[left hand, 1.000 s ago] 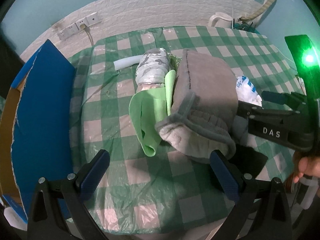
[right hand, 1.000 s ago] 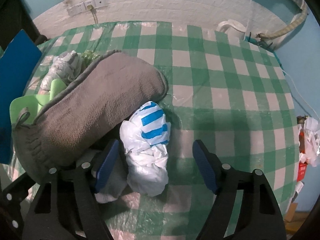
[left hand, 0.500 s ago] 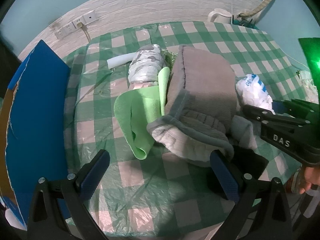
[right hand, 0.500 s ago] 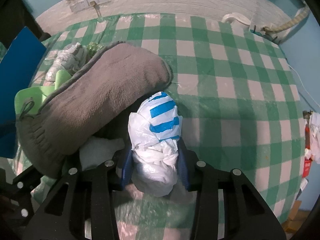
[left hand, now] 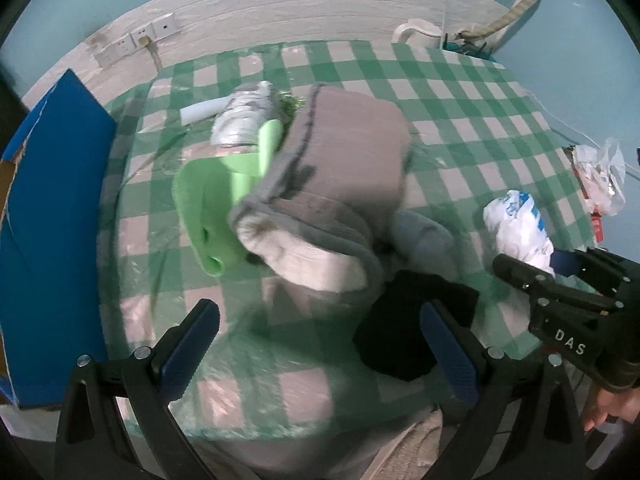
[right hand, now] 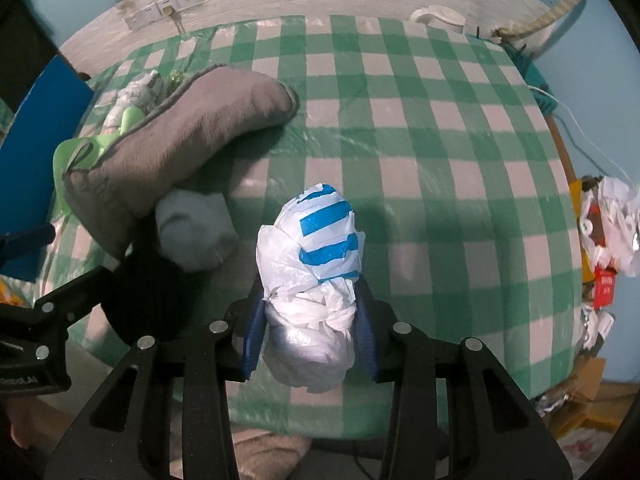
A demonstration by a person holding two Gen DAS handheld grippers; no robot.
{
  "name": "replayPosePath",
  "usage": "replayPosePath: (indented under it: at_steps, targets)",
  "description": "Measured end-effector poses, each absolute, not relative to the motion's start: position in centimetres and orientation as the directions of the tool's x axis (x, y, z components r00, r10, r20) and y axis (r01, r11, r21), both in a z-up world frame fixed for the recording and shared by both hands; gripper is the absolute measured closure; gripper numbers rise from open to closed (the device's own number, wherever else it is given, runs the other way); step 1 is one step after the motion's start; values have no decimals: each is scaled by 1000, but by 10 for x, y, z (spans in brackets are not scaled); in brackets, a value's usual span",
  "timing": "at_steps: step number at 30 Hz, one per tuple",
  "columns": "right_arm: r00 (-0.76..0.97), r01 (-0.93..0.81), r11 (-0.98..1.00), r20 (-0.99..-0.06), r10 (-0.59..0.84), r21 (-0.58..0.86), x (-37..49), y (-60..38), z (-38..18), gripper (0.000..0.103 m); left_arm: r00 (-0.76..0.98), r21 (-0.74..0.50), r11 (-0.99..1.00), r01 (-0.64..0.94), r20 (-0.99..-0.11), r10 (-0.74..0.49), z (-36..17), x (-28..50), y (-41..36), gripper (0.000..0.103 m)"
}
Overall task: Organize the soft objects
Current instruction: 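Grasp the black sock with the left gripper while the right gripper holds the striped bag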
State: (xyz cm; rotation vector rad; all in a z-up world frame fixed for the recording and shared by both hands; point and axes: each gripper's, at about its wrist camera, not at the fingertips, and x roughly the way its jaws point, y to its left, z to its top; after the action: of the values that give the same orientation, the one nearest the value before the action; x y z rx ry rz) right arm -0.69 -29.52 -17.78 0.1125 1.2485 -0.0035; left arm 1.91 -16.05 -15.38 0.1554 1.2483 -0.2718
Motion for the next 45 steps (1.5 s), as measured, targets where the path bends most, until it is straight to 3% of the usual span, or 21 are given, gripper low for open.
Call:
replayPosePath:
  at_steps: [26,28,32,38,45]
  targets:
    - [349,160,972,-931,109,174,-19,-337,-178,64,273,63,864,500,-958,-88,-179,-8,-244,3]
    - [354,152,973,-929,113,176,-20,-337,-178,64,268,64,865,497,-960,-83,-182,-7,-245,15]
    - [358,141,974,-927,116,176,-19,-336,-176,64,261,53,864,501,-961,-92,-183,-8,-247,50]
    - [365,138,974,-923,118,179,-17,-335,-172,64,275,56,855,516,-956,-104,-179,-11,-245,57]
    - [381,118,976,-916,124,181,-17,-329,-163,64,314,77,844,531,-943,-112,-166,-18,-240,58]
